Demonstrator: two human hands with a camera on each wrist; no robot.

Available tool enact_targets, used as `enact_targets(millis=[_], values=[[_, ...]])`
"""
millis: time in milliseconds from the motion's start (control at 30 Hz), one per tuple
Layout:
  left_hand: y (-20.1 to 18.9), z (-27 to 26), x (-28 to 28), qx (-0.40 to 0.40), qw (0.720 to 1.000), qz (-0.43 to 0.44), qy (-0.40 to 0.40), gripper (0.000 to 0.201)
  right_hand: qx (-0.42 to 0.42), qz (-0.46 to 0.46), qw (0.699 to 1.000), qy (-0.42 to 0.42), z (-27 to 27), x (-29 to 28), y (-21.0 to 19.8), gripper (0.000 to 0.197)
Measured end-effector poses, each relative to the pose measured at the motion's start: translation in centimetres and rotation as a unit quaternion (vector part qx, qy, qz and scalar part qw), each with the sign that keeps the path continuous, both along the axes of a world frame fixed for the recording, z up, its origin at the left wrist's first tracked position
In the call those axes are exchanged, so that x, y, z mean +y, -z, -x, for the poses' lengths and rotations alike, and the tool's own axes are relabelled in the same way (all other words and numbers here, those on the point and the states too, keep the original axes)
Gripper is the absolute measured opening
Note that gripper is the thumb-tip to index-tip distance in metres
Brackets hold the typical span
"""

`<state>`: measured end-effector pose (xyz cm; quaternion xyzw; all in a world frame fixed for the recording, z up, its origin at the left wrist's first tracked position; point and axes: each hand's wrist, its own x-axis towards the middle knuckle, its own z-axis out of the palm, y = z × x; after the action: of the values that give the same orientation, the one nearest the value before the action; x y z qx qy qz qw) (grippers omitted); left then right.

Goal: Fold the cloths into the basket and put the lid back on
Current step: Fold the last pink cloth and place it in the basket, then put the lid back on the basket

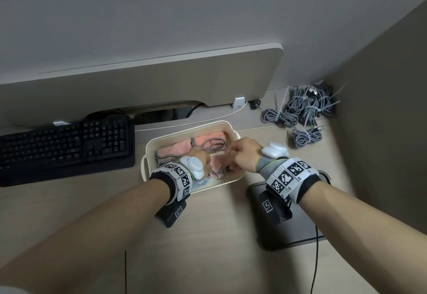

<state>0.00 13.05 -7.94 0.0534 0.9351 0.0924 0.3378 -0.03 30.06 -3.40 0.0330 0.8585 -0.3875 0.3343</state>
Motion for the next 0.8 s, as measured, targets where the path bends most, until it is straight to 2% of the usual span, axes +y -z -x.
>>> enact_targets(millis=[100, 167, 233, 300, 367, 400, 467, 533, 600, 667, 733, 800], values=[[-0.1, -0.1, 0.3, -0.009, 0.999, -0.027, -0.022, 0.027, 0.003, 0.02, 1.0, 0.013, -0.1, 0.7, -0.2, 0.029], [-0.1, -0.2, 0.2, -0.036, 0.994, -0.063, -0.079, 0.027, 0.001, 0.038, 0.999, 0.028, -0.2, 1.5, -0.3, 0.034], [0.1, -0.3, 0.2, -0.083, 0.973, -0.124, -0.175, 0.03, -0.004, 0.053, 0.997, 0.051, -0.3, 2.3, -0.4, 0.033], [-0.2, -0.4, 0.4, -0.125, 0.961, -0.152, -0.194, 0.033, -0.008, 0.077, 0.994, 0.077, -0.5, 3.1, -0.7, 0.029], [-0.5, -0.2, 0.5, -0.117, 0.985, -0.086, -0.092, 0.034, -0.012, 0.095, 0.991, 0.099, -0.7, 3.9, -0.9, 0.026], [-0.8, -0.1, 0.7, -0.076, 0.996, -0.03, -0.032, 0.032, -0.013, 0.097, 0.99, 0.104, -0.9, 4.4, -0.8, 0.025], [-1.1, 0.2, 0.8, 0.02, 0.998, 0.042, 0.037, 0.03, -0.014, 0.087, 0.99, 0.108, -1.2, 5.1, -0.3, 0.024], [-1.3, 0.5, 1.1, 0.071, 0.993, 0.036, 0.083, 0.025, -0.019, 0.063, 0.992, 0.107, -1.5, 5.6, 0.6, 0.025], [-1.2, 0.5, 1.9, 0.055, 0.991, -0.023, 0.116, 0.02, -0.023, 0.029, 0.994, 0.103, -2.1, 6.3, 1.5, 0.026], [-1.2, 0.3, 3.0, 0.002, 0.99, -0.055, 0.129, 0.019, -0.027, -0.016, 0.996, 0.089, -3.1, 7.0, 2.2, 0.023], [-1.0, 0.0, 4.1, -0.069, 0.983, -0.021, 0.17, 0.029, -0.05, -0.056, 0.995, 0.073, -4.1, 8.1, 3.1, 0.019], [-1.1, 0.2, 4.6, -0.107, 0.967, 0.024, 0.23, 0.052, -0.066, -0.097, 0.991, 0.06, -4.8, 9.2, 4.0, 0.019]])
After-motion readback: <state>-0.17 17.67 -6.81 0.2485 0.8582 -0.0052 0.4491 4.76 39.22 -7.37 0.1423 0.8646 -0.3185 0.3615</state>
